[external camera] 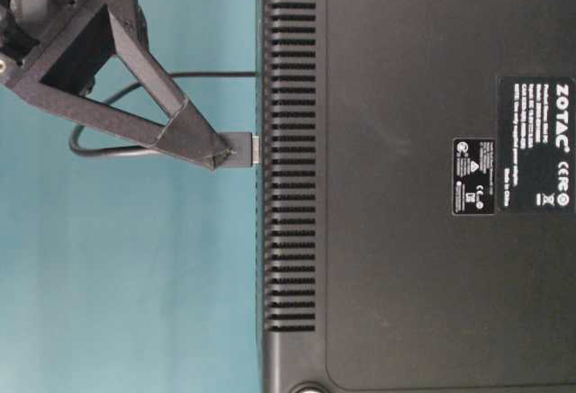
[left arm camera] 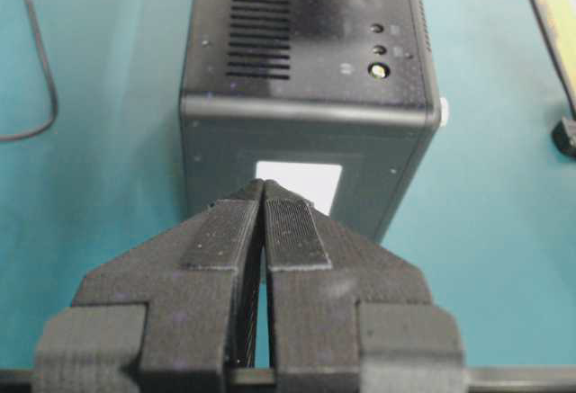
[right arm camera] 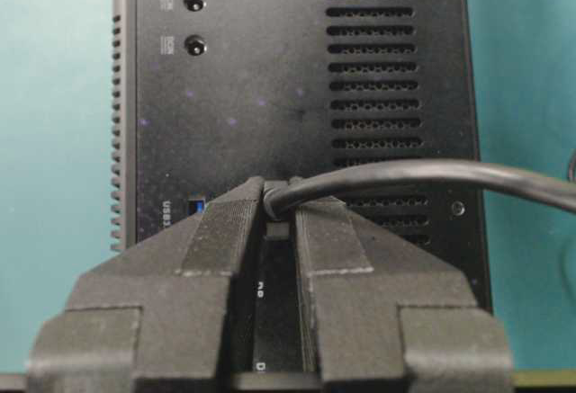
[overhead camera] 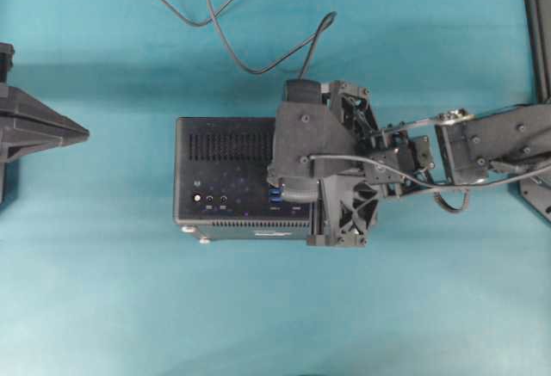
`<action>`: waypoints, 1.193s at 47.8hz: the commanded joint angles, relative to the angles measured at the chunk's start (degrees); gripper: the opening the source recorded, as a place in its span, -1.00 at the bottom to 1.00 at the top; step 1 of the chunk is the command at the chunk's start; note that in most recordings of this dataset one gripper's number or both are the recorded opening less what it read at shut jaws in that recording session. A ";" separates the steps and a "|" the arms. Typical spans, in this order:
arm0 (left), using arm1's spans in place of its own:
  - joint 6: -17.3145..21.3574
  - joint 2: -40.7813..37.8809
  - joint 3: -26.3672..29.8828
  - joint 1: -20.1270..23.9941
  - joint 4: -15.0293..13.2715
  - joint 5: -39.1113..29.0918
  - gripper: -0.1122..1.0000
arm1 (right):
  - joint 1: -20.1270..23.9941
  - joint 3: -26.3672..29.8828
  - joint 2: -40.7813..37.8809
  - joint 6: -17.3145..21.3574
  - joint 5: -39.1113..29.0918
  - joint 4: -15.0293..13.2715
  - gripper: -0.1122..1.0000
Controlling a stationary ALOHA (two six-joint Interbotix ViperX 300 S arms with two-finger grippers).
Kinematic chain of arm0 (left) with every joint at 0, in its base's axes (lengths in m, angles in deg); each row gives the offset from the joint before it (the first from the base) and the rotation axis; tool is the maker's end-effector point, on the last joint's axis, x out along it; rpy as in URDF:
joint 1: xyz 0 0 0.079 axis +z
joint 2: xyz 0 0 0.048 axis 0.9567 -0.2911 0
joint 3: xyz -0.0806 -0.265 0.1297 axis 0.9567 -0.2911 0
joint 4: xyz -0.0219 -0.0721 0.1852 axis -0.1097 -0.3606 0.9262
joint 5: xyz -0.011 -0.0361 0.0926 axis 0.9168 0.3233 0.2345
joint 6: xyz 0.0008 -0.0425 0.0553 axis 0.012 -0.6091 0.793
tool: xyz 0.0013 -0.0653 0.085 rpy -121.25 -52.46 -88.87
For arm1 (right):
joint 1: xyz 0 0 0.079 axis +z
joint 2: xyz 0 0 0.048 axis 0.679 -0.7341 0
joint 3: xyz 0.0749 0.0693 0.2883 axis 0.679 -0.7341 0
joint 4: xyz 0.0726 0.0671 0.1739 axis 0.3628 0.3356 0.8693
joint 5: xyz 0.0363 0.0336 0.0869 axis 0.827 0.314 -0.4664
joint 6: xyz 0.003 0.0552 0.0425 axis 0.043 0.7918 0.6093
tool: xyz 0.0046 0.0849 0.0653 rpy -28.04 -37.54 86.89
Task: Insert the USB into the PC box with both arms.
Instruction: 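Align the plug with a blue USB port using the right gripper, then lower the plug into the blue USB port with the right gripper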
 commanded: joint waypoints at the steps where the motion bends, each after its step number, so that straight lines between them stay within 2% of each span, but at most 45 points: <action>1: -0.09 -0.26 0.79 -0.09 0.18 0.26 -0.80 | 0.88 1.05 0.09 0.79 -0.18 0.44 -0.60; 23: -0.09 -0.26 0.88 -0.09 0.18 0.35 -0.80 | -2.81 0.79 1.05 0.44 0.00 0.26 -0.60; 45: -0.09 -0.18 0.79 -0.09 0.09 0.35 -0.80 | 0.09 0.35 1.14 1.23 1.14 0.62 -0.59; 50: -0.09 -0.26 0.88 -0.09 0.09 0.35 -0.80 | 0.09 0.79 1.23 1.23 1.85 0.62 -0.55; 57: -0.18 -0.26 0.88 -0.09 0.09 0.35 -0.80 | 0.00 1.05 1.14 1.23 1.76 0.44 -0.34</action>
